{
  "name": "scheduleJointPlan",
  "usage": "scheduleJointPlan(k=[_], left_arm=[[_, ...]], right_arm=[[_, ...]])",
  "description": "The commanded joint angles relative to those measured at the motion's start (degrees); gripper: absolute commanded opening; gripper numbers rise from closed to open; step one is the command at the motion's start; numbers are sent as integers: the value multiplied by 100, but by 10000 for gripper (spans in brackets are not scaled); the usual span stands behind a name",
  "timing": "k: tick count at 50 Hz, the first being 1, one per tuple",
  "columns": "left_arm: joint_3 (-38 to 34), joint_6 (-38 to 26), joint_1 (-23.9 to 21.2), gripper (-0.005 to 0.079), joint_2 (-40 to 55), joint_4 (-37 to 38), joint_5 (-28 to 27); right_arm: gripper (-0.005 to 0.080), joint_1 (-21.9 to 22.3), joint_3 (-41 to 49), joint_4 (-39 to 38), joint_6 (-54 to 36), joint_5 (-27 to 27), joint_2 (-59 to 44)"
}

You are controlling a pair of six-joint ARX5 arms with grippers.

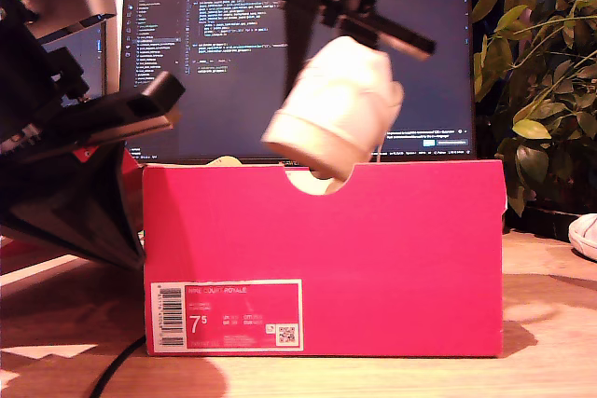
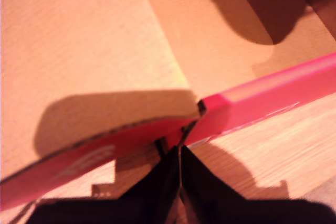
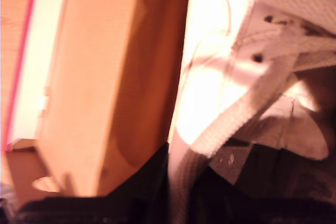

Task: Pack the white shoes by picking the first shoe and placing it inside the red shoebox, left side, then picking and rotating the second shoe and placing it in the shoebox

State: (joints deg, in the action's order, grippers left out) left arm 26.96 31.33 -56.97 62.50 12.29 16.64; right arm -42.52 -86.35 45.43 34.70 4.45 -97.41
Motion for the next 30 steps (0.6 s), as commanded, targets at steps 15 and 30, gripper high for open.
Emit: scheduleJointPlan(k=[15,30], left_arm=[[-13,-28,0,-19,50,-107,35],[-13,-37,0,-19,50,-138,37]], right_arm=[[-13,-96,-125,-391,144,39,-446],[-13,-94,-125,-688,284,94,-713]])
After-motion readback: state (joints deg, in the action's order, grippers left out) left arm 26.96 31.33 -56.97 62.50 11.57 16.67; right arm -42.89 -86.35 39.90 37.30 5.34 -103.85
